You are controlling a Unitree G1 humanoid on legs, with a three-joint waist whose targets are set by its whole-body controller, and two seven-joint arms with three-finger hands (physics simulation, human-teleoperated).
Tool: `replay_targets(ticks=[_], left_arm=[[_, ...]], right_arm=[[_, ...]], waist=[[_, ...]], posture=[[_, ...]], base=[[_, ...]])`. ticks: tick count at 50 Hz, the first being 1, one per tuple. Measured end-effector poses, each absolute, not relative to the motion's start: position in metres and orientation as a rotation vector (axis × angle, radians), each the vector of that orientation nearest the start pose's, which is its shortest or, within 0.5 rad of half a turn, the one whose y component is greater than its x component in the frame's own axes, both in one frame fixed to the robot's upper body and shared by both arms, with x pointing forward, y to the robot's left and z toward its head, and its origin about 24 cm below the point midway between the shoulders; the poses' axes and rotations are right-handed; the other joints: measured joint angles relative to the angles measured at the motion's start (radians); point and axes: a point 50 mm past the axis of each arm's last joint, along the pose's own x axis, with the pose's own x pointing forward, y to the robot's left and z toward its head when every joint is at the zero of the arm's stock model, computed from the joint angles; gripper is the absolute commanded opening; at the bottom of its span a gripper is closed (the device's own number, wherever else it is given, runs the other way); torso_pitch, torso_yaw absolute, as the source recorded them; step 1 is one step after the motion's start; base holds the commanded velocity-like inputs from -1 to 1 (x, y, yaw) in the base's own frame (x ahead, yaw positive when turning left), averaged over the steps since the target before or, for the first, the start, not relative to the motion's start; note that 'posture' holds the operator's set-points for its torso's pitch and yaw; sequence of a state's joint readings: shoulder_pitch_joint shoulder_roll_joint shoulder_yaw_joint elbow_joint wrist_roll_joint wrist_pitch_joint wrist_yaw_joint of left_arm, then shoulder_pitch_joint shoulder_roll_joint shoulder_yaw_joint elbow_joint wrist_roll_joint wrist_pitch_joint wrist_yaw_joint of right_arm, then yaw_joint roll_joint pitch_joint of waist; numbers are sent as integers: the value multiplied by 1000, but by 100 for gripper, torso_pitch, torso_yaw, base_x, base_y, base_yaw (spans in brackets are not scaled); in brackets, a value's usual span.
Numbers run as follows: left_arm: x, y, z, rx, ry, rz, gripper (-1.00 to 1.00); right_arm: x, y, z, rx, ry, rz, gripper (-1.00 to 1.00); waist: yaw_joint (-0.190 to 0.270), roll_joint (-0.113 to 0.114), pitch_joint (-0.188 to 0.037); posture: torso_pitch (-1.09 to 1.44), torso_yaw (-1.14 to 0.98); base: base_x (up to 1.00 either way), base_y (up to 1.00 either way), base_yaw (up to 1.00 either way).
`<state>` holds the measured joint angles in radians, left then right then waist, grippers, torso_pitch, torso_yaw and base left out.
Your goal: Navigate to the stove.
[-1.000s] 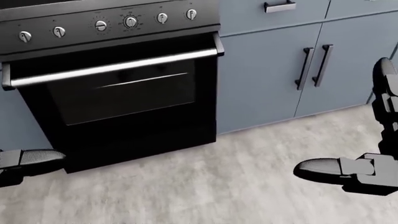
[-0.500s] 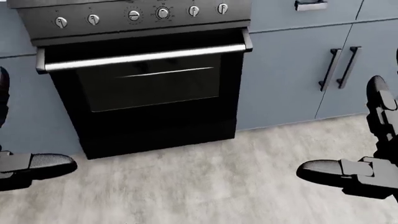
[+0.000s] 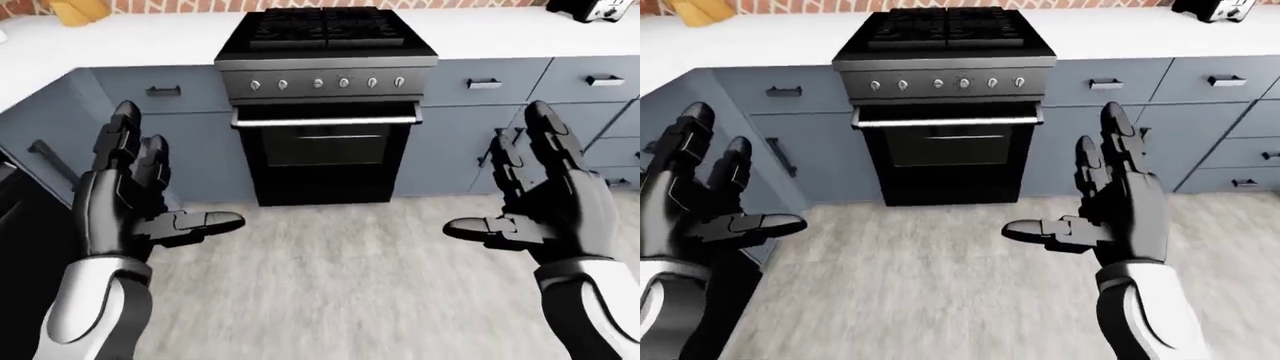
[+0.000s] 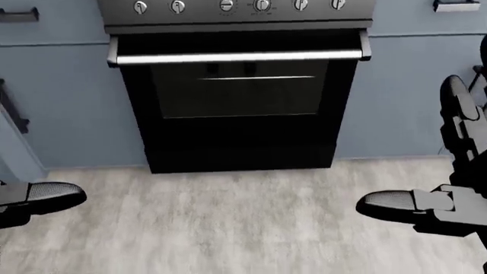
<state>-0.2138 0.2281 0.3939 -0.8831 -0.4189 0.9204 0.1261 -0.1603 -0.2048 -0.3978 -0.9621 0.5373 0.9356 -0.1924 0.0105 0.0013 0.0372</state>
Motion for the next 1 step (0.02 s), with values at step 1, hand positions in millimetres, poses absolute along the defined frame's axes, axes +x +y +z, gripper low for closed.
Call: replay_targets(ticks=[1], left_arm=[[218,209,209,-54,-224,124,100]], right_arm=[[205,-199,208,118,-228,-86,100]], waist=[[0,0,-1]], posture=[[0,0]], base=[[0,0,0]])
